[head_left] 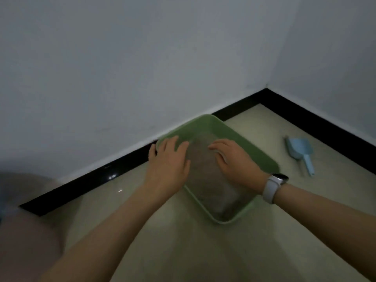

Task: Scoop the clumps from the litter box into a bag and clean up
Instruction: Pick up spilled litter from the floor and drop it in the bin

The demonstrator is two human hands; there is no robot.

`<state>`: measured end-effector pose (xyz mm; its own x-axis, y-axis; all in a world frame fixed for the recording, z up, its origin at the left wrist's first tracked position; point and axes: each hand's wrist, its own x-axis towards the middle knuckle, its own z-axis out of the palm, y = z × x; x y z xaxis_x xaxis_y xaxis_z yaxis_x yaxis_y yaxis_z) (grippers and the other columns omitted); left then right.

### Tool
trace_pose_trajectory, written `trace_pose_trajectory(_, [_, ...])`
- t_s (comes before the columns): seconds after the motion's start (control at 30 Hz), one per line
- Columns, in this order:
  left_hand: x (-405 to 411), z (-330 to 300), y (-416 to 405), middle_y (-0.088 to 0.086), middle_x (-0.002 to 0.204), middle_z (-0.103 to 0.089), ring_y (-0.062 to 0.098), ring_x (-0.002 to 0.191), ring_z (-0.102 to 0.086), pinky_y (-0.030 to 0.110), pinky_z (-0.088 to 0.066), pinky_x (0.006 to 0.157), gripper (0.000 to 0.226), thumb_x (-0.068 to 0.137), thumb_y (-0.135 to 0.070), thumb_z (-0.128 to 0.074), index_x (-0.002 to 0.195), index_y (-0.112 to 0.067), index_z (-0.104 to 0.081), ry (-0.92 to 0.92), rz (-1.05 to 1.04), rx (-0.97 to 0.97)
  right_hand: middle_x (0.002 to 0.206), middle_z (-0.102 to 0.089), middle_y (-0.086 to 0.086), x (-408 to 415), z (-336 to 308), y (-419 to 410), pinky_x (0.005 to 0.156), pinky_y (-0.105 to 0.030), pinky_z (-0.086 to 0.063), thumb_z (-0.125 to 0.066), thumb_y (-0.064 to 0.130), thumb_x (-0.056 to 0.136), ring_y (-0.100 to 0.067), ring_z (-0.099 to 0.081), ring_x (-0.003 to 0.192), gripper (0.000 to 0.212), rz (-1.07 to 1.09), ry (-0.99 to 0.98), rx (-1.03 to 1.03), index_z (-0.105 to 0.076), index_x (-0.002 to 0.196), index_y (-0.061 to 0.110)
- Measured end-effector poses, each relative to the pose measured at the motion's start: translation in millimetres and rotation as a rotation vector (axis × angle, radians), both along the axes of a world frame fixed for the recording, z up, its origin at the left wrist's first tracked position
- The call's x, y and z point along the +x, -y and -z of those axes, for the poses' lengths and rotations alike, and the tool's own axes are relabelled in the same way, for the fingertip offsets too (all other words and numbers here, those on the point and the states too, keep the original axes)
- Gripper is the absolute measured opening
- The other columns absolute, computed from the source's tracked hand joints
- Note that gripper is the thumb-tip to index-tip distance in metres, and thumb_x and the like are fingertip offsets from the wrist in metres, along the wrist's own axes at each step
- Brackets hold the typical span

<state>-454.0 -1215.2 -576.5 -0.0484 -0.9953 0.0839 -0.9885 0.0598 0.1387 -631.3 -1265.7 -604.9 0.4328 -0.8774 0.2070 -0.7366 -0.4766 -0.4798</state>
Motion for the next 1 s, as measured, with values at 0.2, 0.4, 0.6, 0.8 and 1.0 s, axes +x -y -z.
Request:
trace_pose_trajectory(0.2, [-197, 75, 41, 0.019, 0.119, -0.059, 0.035, 0.107, -0.058, 0.049, -0.047, 0.085, 0.042, 0.079, -0.025, -0.044, 0.113, -0.008, -0.062, -0.147, 0.374, 0.008, 0.110, -0.060, -0.017, -203, 83, -5, 0.091, -0.021, -0.035, -0.046, -0.002, 0.089, -0.030, -0.056, 0.105, 0.026, 0.340, 0.169, 0.146, -0.062, 0.109, 0.000])
trace_pose_trajectory(0.4, [-307, 169, 2, 0.009, 0.148, -0.030, 0.024, 0.136, -0.029, 0.032, -0.027, 0.109, 0.047, 0.093, -0.018, -0.048, 0.139, -0.014, -0.038, -0.464, 0.225, 0.350, 0.118, -0.058, -0.020, -322, 177, -53, 0.096, -0.023, -0.033, -0.043, -0.006, 0.089, -0.033, -0.053, 0.113, 0.030, 0.729, 0.294, 0.370, -0.059, 0.115, -0.004])
trace_pose_trajectory(0.6, [-327, 222, -35, 0.011, 0.153, -0.018, 0.028, 0.140, -0.016, 0.042, -0.025, 0.110, 0.055, 0.094, -0.026, -0.046, 0.145, -0.015, -0.027, -0.267, 0.050, 0.547, 0.129, -0.049, -0.026, -361, 233, -101, 0.109, -0.047, -0.028, -0.033, 0.001, 0.085, -0.038, -0.039, 0.126, 0.043, 0.907, 0.209, 0.292, -0.052, 0.122, -0.007])
trace_pose_trajectory(0.8, [-329, 234, -29, 0.021, 0.139, -0.043, 0.042, 0.128, -0.040, 0.058, -0.039, 0.095, 0.062, 0.082, -0.042, -0.038, 0.132, -0.007, -0.048, -0.152, 0.103, 0.545, 0.149, -0.022, -0.022, -364, 239, -107, 0.115, -0.044, -0.003, -0.025, 0.013, 0.084, -0.034, -0.015, 0.140, 0.058, 0.847, -0.086, 0.438, -0.030, 0.140, -0.003])
trace_pose_trajectory(1.0, [-332, 257, -40, 0.016, 0.143, -0.040, 0.037, 0.133, -0.034, 0.064, -0.030, 0.097, 0.074, 0.080, -0.061, -0.033, 0.138, -0.014, -0.036, 0.020, 0.401, 0.452, 0.147, -0.026, -0.025, -323, 246, -100, 0.114, -0.039, -0.001, -0.024, 0.025, 0.085, -0.035, -0.021, 0.138, 0.060, 0.599, -0.196, 0.485, -0.034, 0.137, -0.004])
